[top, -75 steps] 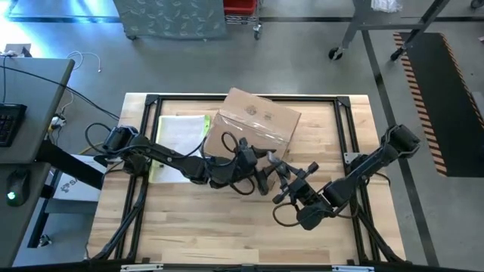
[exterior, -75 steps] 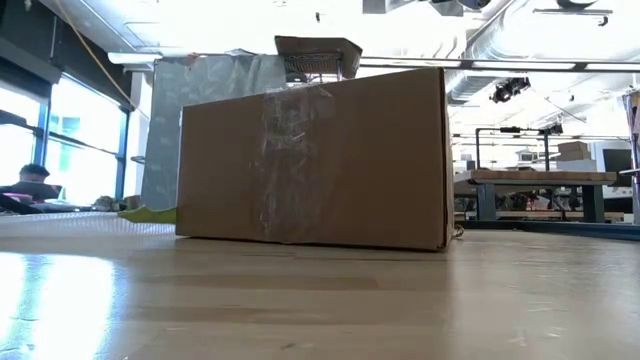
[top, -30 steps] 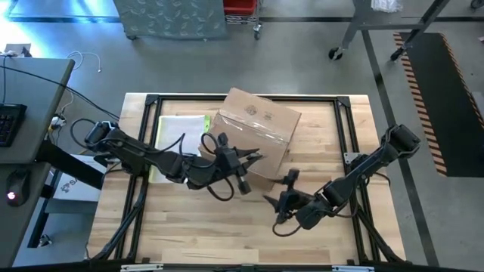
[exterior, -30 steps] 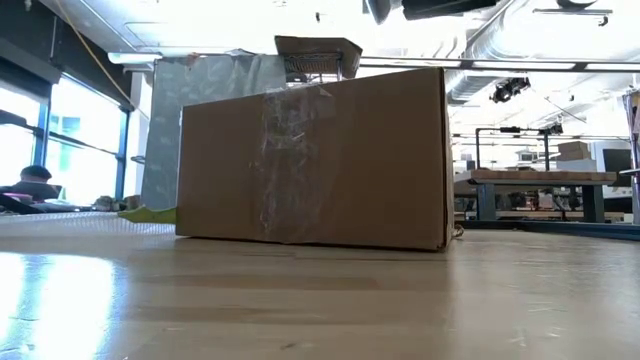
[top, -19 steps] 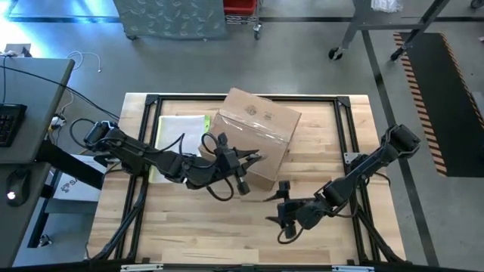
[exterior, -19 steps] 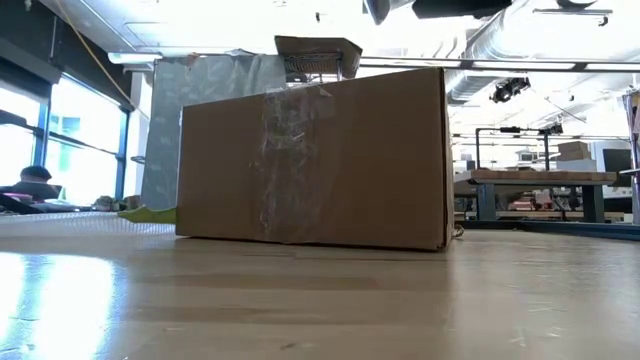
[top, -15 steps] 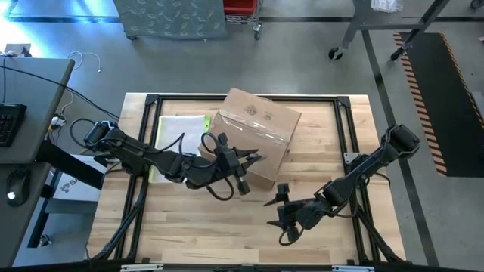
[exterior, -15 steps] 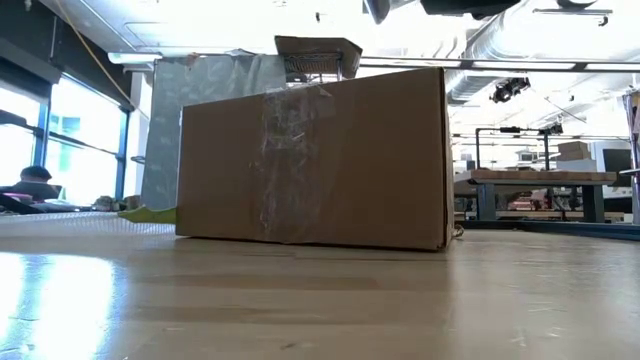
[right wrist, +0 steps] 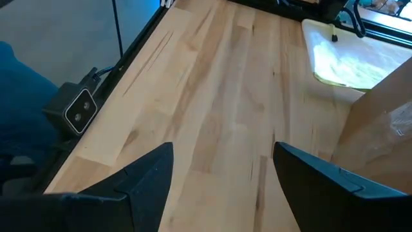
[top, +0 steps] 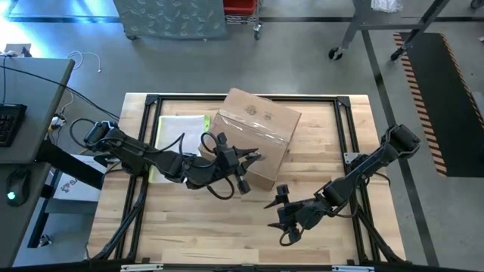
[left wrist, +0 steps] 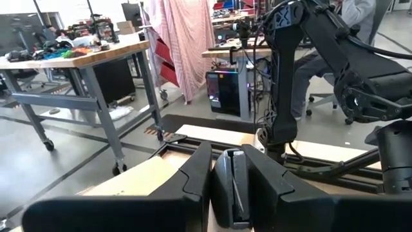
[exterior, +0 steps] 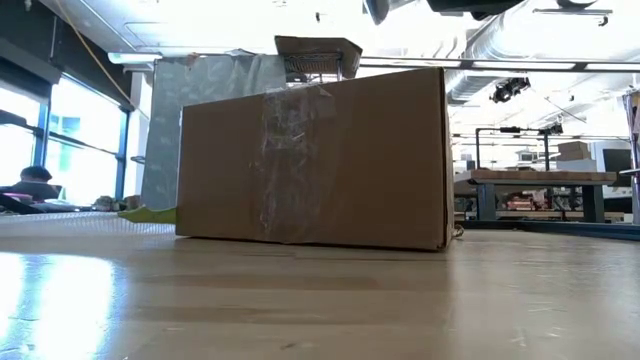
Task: Unpack boxes
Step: Open the cardboard box using the silver cutter
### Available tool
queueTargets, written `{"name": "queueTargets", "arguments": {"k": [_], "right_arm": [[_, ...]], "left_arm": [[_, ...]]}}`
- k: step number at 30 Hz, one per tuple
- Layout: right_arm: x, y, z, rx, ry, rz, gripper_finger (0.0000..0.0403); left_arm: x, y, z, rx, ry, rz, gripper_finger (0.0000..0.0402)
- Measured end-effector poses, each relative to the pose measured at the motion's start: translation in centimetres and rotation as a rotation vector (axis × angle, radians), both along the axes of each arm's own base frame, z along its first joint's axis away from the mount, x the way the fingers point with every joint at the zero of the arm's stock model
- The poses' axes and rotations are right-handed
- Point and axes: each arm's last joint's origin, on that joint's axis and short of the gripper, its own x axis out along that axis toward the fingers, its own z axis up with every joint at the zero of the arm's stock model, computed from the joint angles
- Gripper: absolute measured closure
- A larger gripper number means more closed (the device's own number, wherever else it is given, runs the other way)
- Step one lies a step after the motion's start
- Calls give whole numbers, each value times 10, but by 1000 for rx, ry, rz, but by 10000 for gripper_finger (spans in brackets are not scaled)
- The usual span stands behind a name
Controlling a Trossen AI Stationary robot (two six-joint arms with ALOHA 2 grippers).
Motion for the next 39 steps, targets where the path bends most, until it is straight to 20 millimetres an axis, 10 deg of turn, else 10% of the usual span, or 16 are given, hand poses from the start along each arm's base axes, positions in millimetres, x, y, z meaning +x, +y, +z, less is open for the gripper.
{"name": "queueTargets", "arguments": {"k": [29,39], "right_arm": [[0,0,0,-2,-1,-1,148],[10,-17,3,-520,-91,41,148]], "left_arm": [[1,-2,-5,-43,30,-93,355],[0,-5,-6,-73,25,-119,355]]}}
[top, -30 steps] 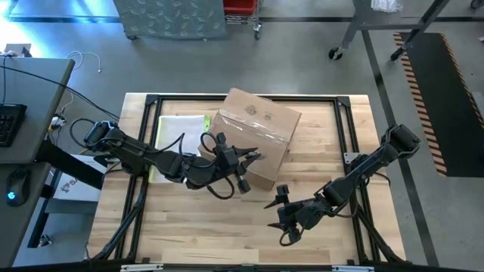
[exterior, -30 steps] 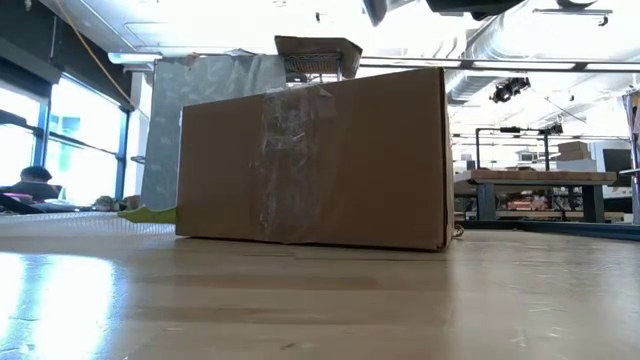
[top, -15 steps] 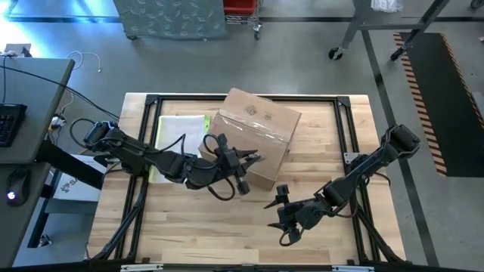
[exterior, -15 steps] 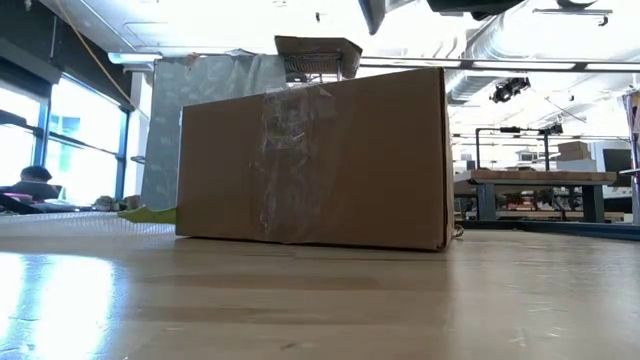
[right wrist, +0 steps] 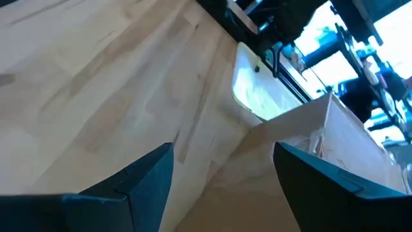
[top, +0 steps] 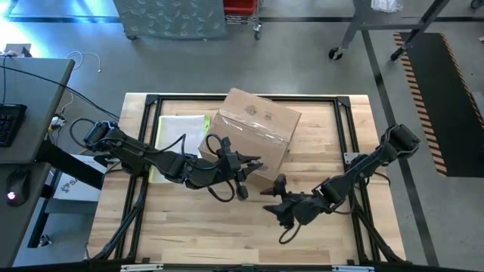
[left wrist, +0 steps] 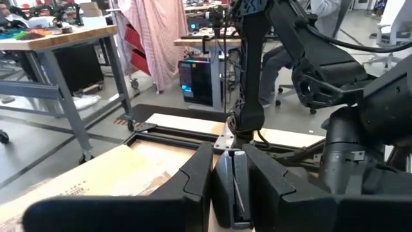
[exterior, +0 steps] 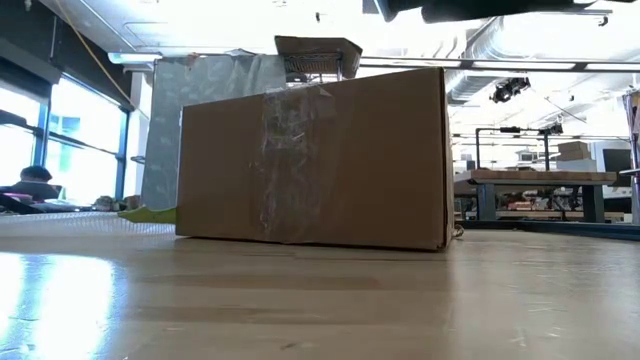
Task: Unpack boxes
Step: Open the cardboard box using the silver cutter
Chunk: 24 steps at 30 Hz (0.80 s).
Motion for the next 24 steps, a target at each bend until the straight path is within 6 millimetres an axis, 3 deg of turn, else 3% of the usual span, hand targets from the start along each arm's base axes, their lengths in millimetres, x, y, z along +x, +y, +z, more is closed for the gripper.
{"name": "queueTargets", "arguments": {"k": [4,11,15,24], "right_arm": [[2,-2,0,50,-1,-12,148],[9,7,11,534,-11,108,148],[9,9,10,726,87,167,148],[-4,24,6,841,205,161,148]], "left_arm": [[0,0,-1,-9,6,-8,355],[0,0,-2,-27,12,-15,355],[0,0,-2,-27,11,-8,355],[0,0,-3,-42,16,2,355]]}}
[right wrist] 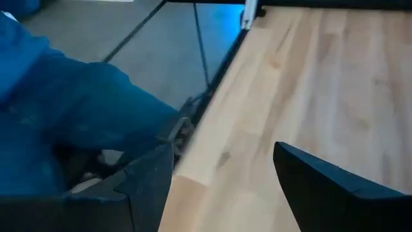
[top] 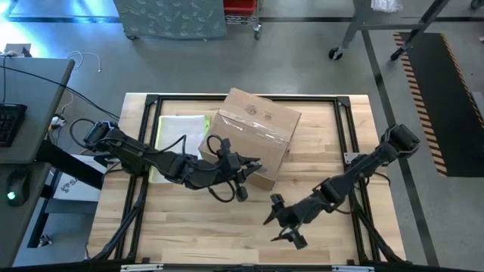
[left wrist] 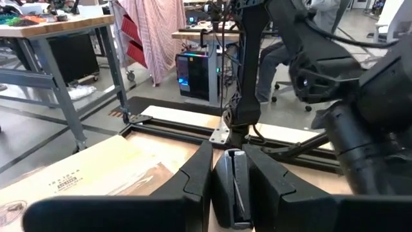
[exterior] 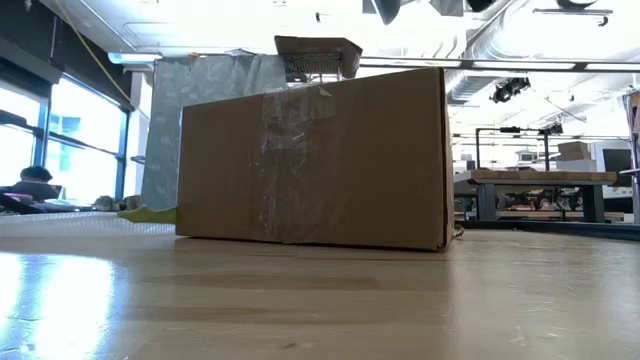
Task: Unpack boxes
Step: Open the cardboard box using the silver cutter
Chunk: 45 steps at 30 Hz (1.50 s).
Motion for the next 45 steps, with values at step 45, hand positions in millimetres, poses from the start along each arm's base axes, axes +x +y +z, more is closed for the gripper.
{"name": "queueTargets", "arguments": {"k": [45], "right_arm": [[-33,-39,45,25,-1039,-584,202]], "left_arm": [[0,-12,38,15,-351,-318,355]]}}
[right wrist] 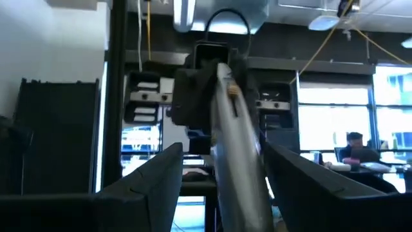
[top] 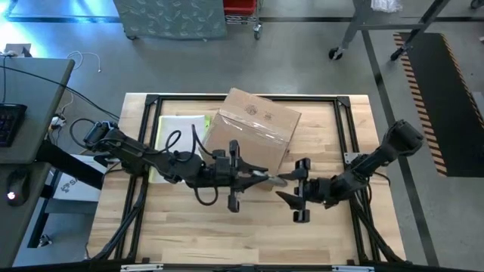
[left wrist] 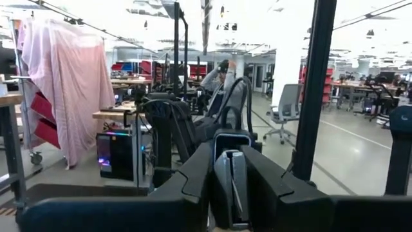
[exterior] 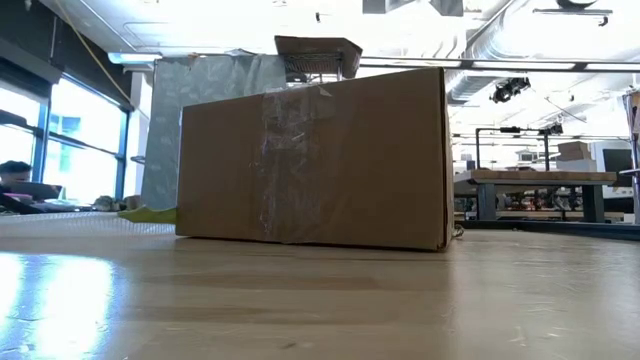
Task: Unpack boxes
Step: Open the cardboard box using the silver cutter
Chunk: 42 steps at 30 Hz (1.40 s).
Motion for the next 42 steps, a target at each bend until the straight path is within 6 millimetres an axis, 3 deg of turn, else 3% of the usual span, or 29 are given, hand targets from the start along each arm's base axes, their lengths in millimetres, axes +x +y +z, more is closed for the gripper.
{"name": "queueTargets", "arguments": {"k": [4,11,18,22,28,33,42], "right_arm": [[4,3,4,-29,14,10,234],[11,-1,3,0,46,13,346],[9,-5,-1,28,195,-180,346],[3,-13,0,63,314,-221,346],[1,-34,11,148,520,-227,346],[19,-43,26,184,724,-139,346],[59,-45,27,115,998,-138,346]], "left_arm": [[-1,-2,0,1,-1,-13,355],[-1,-4,-1,8,13,-7,355],[-3,-2,-9,99,125,116,308],[-20,3,-3,138,213,230,260],[-34,12,0,161,309,197,209],[-36,17,-9,212,414,166,209],[-23,29,-41,270,625,131,200]]}}
